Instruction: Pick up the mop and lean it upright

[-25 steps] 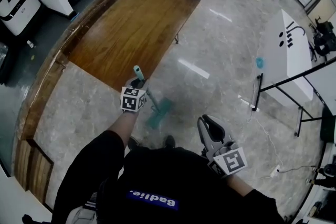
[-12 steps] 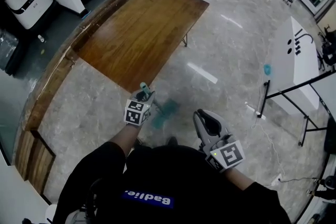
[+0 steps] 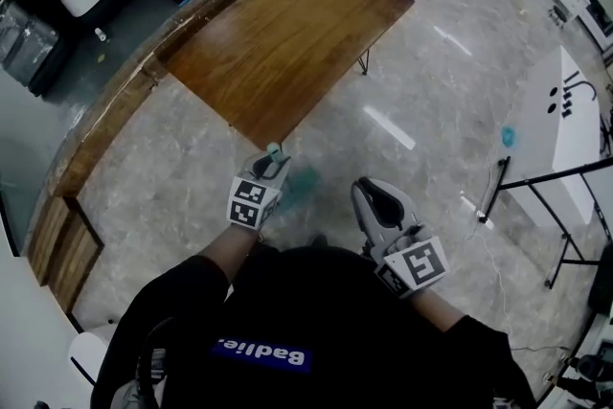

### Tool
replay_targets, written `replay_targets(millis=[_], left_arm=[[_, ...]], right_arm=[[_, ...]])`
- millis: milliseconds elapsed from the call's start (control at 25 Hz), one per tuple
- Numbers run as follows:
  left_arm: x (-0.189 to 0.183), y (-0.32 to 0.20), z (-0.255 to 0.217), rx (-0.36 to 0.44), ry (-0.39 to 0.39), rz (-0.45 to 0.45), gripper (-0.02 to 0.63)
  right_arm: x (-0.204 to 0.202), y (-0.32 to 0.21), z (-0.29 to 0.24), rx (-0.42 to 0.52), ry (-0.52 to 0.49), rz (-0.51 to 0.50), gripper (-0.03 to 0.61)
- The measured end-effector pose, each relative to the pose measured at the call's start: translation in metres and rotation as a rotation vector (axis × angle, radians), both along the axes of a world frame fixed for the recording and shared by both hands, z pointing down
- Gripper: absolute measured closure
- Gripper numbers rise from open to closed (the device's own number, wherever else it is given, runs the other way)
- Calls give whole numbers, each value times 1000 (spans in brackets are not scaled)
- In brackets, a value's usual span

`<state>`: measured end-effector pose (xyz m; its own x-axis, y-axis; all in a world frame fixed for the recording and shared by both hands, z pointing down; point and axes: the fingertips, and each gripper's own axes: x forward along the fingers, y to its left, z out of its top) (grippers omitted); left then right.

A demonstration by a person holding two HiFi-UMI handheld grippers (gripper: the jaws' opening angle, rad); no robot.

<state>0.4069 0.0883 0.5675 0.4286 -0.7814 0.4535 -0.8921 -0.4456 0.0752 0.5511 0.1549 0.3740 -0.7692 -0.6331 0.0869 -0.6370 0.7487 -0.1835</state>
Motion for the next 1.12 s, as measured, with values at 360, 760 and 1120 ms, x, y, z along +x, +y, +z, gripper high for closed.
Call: replay_targets(millis=[360, 760, 1120], left_arm=[[-32, 46, -56, 84, 44, -126, 491], [-57, 88, -140, 207, 118, -135, 492], [-66, 110, -198, 302, 146, -56, 492]], right_arm=[[-50, 9, 7, -9, -21, -194, 541], [-97, 18, 3, -4, -17, -272, 543], [-139, 19, -6, 28, -10, -307, 551]])
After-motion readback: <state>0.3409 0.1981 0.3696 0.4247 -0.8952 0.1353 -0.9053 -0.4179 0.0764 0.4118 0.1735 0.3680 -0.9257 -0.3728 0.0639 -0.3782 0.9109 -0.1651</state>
